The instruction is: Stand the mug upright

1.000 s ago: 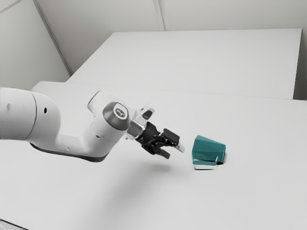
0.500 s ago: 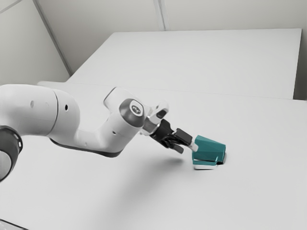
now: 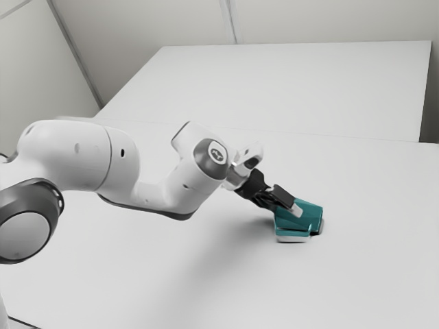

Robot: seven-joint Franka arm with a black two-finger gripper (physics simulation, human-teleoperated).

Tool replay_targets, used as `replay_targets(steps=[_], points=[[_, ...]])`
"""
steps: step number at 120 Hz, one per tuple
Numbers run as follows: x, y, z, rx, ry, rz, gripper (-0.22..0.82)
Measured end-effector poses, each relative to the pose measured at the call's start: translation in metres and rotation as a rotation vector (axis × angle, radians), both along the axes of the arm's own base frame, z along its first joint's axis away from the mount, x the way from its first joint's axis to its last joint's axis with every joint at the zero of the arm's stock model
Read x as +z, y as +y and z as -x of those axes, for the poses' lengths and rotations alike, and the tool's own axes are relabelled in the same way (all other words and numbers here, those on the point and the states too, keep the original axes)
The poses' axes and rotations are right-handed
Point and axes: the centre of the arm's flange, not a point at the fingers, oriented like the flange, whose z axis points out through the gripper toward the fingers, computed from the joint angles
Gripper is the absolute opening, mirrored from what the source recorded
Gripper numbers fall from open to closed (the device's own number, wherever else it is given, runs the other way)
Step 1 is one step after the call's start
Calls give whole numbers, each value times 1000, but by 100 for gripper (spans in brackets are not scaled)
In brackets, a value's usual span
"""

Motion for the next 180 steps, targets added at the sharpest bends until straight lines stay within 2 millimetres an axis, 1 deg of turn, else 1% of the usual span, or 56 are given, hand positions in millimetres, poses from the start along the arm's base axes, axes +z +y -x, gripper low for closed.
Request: replay_targets(steps=[11,30,39,55,80,99,112,132,141,151,180], points=[[4,-2,-3,-15,-15,-6,35],[6,-3,-4,-24,-21,-12,8],[7,-3,-4,-27,-24,-15,0],[14,-8,-5,-32,-36,-13,-8],[26,-23,1,-52,-47,-7,-16],[43,-33,5,-69,-69,-9,-17],[61,-33,5,-74,-96,-15,-18],[89,-20,1,-63,-139,-37,-18],[97,0,-8,-28,-151,-55,-18],[100,21,-16,12,-153,-70,-18],[107,72,-31,87,-162,-124,-18]])
